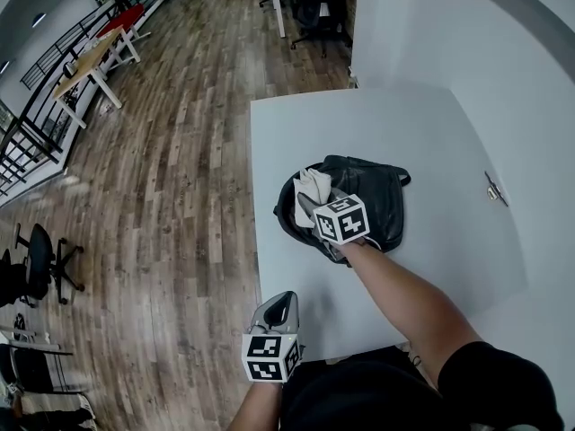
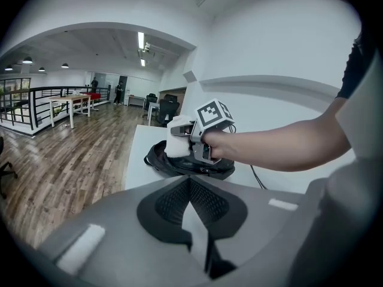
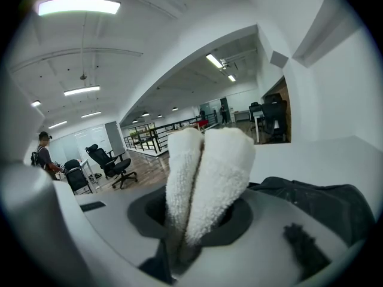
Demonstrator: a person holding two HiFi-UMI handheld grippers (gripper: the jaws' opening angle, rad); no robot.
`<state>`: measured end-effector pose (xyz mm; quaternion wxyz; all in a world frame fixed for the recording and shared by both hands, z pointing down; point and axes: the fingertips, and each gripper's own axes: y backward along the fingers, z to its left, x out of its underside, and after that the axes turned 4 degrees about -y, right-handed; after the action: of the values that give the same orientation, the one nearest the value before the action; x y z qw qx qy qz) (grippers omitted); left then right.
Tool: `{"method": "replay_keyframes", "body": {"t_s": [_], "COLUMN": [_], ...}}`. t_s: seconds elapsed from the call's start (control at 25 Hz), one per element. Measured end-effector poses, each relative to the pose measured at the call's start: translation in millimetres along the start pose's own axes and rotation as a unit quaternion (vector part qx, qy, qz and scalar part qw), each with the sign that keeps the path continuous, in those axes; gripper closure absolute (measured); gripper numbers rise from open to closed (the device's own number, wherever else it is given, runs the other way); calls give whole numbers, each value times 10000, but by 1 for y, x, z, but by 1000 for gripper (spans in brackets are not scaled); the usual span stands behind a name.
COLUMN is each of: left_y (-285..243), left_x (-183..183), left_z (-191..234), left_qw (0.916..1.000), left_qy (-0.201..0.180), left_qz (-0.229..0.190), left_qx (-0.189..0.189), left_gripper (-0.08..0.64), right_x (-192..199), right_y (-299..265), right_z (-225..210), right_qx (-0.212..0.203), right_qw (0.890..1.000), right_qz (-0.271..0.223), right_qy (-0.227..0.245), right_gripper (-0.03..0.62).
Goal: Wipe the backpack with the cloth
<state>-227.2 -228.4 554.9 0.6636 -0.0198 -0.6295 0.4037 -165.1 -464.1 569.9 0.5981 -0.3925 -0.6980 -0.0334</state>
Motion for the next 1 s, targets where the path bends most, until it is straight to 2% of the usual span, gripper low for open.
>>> {"method": "replay_keyframes", "body": {"t_s": [1.0], "left_y": [-31], "left_x": [-14], "left_z": [-59], "left_qw": [9977], "left_qy": [-386], "left_qz": [20], "left_qx": [548], "left_gripper": [552], "right_x": [25], "right_y": [87], "right_z": [-27], "right_qx": [-34], "right_qw": [9997], "right_qz": [74], "right_qy": [-225], "right_gripper": [494]}}
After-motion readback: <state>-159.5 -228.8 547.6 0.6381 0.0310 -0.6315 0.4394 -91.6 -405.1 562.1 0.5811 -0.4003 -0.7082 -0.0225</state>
